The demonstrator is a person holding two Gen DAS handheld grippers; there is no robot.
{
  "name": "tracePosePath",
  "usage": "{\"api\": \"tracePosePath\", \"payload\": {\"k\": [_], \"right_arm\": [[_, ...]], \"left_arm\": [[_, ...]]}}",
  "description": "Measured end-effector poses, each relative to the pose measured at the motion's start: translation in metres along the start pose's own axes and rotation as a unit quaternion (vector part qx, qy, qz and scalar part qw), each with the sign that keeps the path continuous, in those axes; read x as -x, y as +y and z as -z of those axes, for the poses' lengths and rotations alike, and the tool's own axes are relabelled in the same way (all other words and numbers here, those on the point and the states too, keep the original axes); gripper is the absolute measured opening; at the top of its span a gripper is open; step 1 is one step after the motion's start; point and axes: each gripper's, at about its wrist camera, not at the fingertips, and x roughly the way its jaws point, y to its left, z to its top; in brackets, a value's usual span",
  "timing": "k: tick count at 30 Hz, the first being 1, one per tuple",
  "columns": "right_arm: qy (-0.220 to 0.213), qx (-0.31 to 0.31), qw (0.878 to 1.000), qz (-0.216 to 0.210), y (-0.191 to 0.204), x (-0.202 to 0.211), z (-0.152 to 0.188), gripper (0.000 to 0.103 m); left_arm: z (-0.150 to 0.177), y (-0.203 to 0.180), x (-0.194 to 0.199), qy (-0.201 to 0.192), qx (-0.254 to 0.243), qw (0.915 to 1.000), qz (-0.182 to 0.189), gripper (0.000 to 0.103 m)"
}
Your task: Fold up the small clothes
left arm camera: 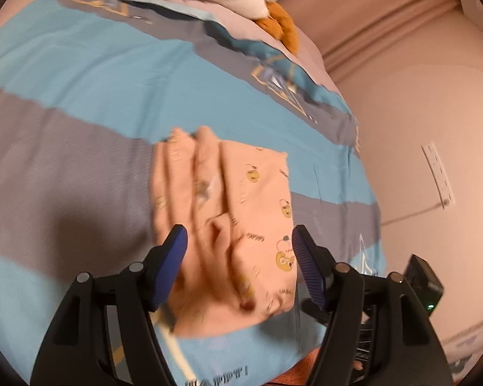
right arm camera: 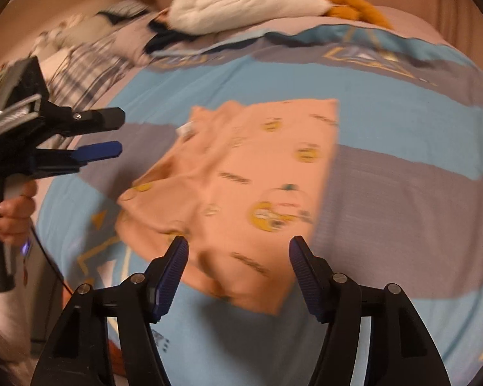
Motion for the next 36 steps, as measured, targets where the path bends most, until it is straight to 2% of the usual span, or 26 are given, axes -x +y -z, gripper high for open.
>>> {"api": "tracePosePath", "payload": {"k": [6,12,15,18,20,21,22,23,25,32,36], "right_arm": [[-0.018,-0.054,0.998,0.029,-0.024,0.013,0.006,0.065],[-0.019,-0.072,0.997,0.034,-0.032,0.012,0.011,0.065],[-0.019,-0.073,0.997,0.029,-0.036,0.013,0.013,0.065],[-0.017,-0.080,0.996,0.030,-0.039,0.011,0.014,0.065],[-0.017,-0.083,0.996,0.029,-0.040,0.012,0.014,0.065],[-0.018,-0.084,0.996,0.028,-0.041,0.012,0.015,0.065],[-0.018,-0.086,0.996,0.027,-0.041,0.012,0.015,0.065],[-0.017,-0.088,0.996,0.027,-0.042,0.012,0.016,0.065],[-0.017,-0.091,0.995,0.028,-0.042,0.011,0.016,0.065],[-0.023,-0.082,0.996,0.024,-0.040,0.013,0.014,0.065],[-0.026,-0.073,0.997,0.019,-0.036,0.012,0.011,0.065]], "left_arm": [[-0.019,-0.005,-0.048,0.041,-0.010,0.9989,-0.018,0.067],[-0.026,-0.003,-0.072,0.058,-0.026,0.9948,-0.080,0.066],[-0.028,0.003,-0.079,0.075,-0.013,0.9961,-0.046,0.065],[-0.030,0.004,-0.086,0.083,-0.005,0.9961,-0.029,0.059],[-0.031,0.002,-0.095,0.092,-0.012,0.9956,-0.016,0.055],[-0.030,0.003,-0.100,0.100,-0.008,0.9948,-0.014,0.045],[-0.030,0.004,-0.105,0.108,-0.004,0.9940,-0.019,0.025],[-0.028,0.005,-0.108,0.111,-0.007,0.9933,-0.033,0.016],[-0.025,0.002,-0.105,0.094,-0.018,0.9946,-0.039,0.010],[-0.017,-0.030,-0.058,0.040,-0.088,0.9932,-0.066,0.010],[-0.012,-0.024,-0.050,0.033,-0.105,0.9889,-0.100,0.010]]}}
